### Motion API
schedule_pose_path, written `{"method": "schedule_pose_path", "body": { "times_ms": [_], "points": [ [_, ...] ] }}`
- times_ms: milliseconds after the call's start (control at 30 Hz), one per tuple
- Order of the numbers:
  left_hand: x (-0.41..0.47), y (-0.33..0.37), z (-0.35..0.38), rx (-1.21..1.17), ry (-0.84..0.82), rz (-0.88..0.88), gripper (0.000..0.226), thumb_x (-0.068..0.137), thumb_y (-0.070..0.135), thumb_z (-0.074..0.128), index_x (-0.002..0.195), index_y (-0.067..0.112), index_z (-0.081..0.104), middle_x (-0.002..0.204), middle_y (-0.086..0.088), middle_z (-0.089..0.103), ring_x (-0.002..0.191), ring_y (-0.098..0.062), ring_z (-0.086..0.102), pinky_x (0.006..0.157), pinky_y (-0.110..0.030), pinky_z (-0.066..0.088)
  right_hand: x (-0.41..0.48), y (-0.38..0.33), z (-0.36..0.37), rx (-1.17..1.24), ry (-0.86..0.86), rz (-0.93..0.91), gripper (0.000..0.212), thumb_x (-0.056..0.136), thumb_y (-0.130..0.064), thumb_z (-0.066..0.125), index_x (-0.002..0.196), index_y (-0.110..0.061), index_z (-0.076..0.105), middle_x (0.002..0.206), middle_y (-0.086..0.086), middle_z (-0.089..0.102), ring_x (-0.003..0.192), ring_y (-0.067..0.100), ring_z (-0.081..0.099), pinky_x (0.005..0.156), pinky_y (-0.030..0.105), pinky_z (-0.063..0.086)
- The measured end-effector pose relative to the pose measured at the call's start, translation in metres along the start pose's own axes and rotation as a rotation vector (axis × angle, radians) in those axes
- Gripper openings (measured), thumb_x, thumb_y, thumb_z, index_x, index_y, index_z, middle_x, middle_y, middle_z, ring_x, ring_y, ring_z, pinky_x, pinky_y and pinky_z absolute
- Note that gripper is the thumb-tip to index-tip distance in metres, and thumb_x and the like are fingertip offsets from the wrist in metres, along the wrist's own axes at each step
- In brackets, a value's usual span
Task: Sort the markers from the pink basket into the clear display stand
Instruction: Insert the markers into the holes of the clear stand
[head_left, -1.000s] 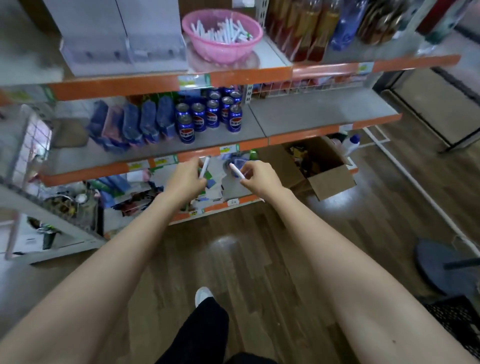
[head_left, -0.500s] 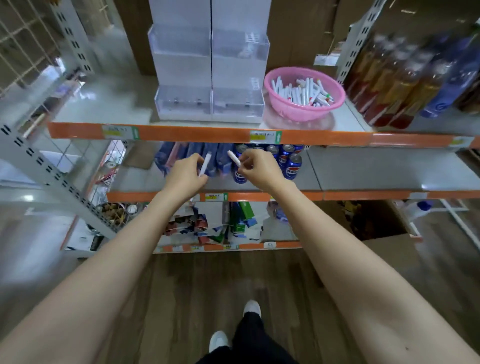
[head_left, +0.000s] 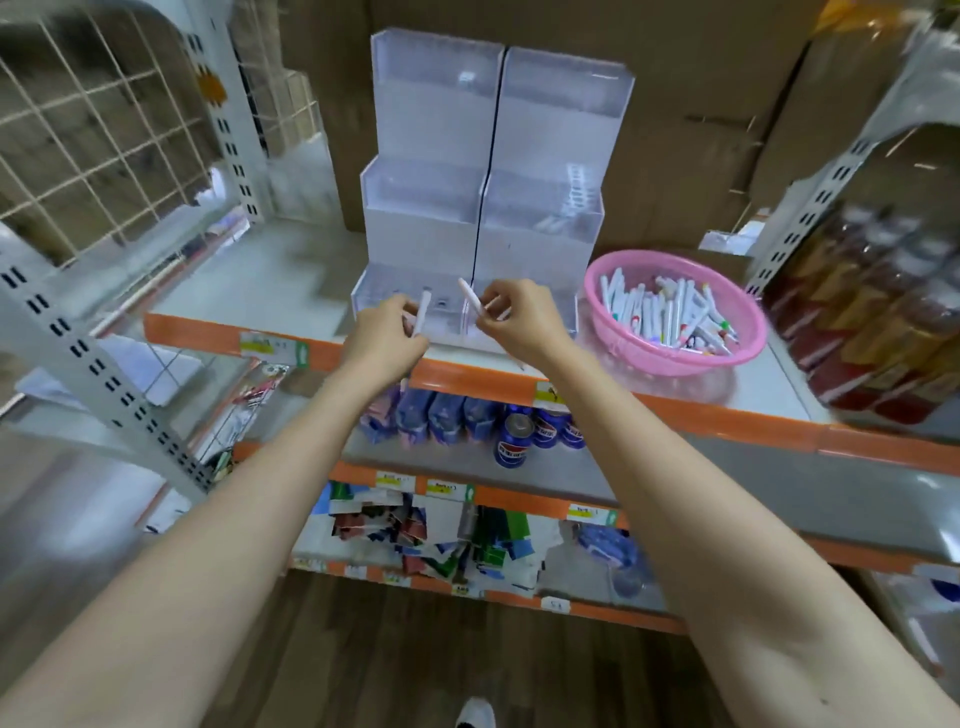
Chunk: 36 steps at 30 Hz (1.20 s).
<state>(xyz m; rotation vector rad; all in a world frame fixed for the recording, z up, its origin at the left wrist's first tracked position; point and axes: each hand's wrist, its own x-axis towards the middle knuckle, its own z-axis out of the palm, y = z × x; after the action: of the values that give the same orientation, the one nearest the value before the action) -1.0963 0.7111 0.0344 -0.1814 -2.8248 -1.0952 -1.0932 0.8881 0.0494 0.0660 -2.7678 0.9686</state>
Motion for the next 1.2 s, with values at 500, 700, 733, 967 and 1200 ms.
{"method": "schedule_pose_path", "body": {
  "times_ms": [500, 700, 733, 967, 1200],
  "points": [
    [0.075, -0.015, -0.043, -0.199, 0.081, 0.064, 0.025, 0.083, 0.007, 0.059, 0.108, 0.012, 0.058, 0.088, -0.002, 0.057, 0.063, -0.003, 0.051, 0.046, -0.010, 0.043, 0.063, -0.040, 0.029, 0.083, 0.050, -0.050, 0.009, 0.086, -0.010, 0.067, 0.095, -0.007, 0.066, 0.079, 0.004, 0.063, 0.071, 0.019, 0.060, 0.066, 0.032, 0.051],
    [0.108, -0.032, -0.069, -0.283, 0.067, 0.210, 0.021, 0.084, 0.003, 0.058, 0.104, 0.008, 0.058, 0.086, -0.004, 0.059, 0.062, -0.006, 0.053, 0.048, -0.009, 0.047, 0.090, -0.071, 0.053, 0.149, 0.155, 0.016, 0.007, 0.084, -0.009, 0.069, 0.088, -0.009, 0.063, 0.077, 0.006, 0.066, 0.070, 0.020, 0.065, 0.066, 0.036, 0.056],
    [0.114, -0.034, -0.072, -0.293, 0.058, 0.228, 0.022, 0.083, 0.001, 0.058, 0.104, 0.007, 0.058, 0.087, -0.005, 0.060, 0.063, -0.005, 0.052, 0.047, -0.006, 0.043, 0.094, -0.075, 0.057, 0.162, 0.173, 0.032, 0.008, 0.083, -0.008, 0.069, 0.089, -0.006, 0.064, 0.079, 0.008, 0.068, 0.071, 0.021, 0.067, 0.068, 0.038, 0.057],
    [0.136, -0.051, -0.076, -0.366, -0.028, 0.314, 0.020, 0.083, -0.002, 0.058, 0.099, 0.008, 0.053, 0.077, -0.004, 0.057, 0.051, -0.002, 0.053, 0.043, -0.009, 0.042, 0.105, -0.086, 0.073, 0.244, 0.299, 0.171, 0.009, 0.084, -0.008, 0.069, 0.091, -0.005, 0.066, 0.083, 0.011, 0.070, 0.074, 0.024, 0.068, 0.070, 0.047, 0.057],
    [0.156, -0.063, -0.063, -0.488, -0.039, 0.375, 0.017, 0.088, 0.012, 0.062, 0.097, 0.022, 0.052, 0.076, -0.001, 0.060, 0.069, -0.016, 0.060, 0.064, -0.036, 0.059, 0.109, -0.081, 0.077, 0.403, 0.357, 0.206, 0.014, 0.085, -0.008, 0.071, 0.097, -0.003, 0.065, 0.084, 0.010, 0.069, 0.072, 0.020, 0.069, 0.064, 0.033, 0.060]
  ]
}}
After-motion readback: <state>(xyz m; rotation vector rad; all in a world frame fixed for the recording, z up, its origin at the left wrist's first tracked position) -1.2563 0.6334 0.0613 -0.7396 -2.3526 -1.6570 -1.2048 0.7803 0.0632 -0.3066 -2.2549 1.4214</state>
